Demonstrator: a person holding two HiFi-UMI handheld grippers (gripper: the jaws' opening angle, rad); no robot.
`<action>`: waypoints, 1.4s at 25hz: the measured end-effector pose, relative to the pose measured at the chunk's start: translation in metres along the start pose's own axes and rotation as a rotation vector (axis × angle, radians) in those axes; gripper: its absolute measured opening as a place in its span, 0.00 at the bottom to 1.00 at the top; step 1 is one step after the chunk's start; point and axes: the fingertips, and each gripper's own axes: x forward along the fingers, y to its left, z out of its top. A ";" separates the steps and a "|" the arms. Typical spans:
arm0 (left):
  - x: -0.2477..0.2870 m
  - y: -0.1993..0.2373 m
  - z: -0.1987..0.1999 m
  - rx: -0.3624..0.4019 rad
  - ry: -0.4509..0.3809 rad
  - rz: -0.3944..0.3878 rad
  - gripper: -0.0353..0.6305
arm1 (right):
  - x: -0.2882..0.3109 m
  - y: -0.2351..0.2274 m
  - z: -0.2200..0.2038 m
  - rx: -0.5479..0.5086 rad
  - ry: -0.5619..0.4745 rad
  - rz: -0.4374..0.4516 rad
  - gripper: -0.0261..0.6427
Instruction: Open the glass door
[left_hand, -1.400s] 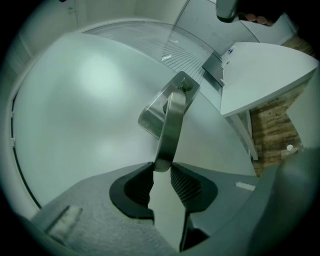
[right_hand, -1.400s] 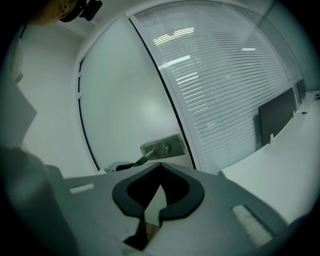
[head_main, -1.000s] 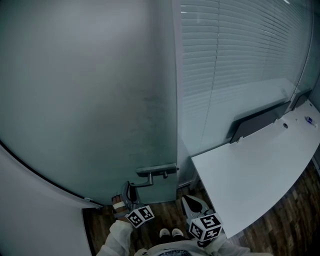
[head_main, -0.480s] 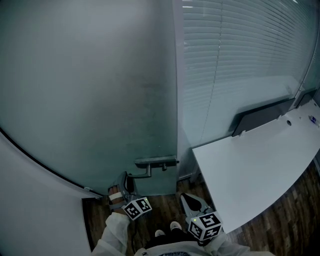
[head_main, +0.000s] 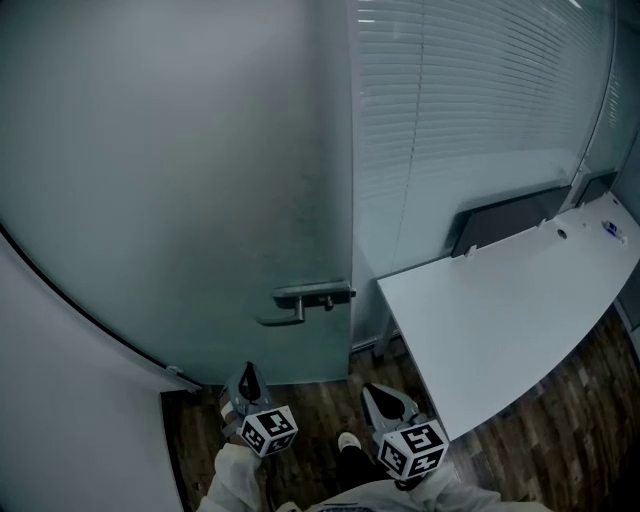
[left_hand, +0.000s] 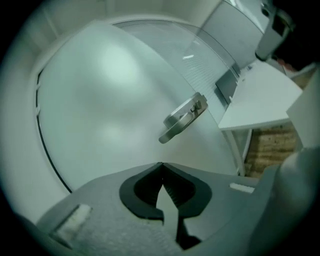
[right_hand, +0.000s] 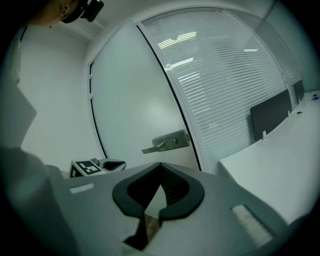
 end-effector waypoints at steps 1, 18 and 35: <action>-0.017 -0.001 -0.006 -0.067 -0.001 -0.021 0.05 | -0.008 0.009 -0.005 -0.002 -0.002 -0.001 0.05; -0.301 -0.017 -0.065 -0.539 -0.087 -0.210 0.05 | -0.188 0.159 -0.072 -0.138 -0.076 -0.020 0.04; -0.391 -0.080 -0.033 -0.535 -0.100 -0.229 0.05 | -0.281 0.133 -0.084 -0.098 -0.065 -0.009 0.04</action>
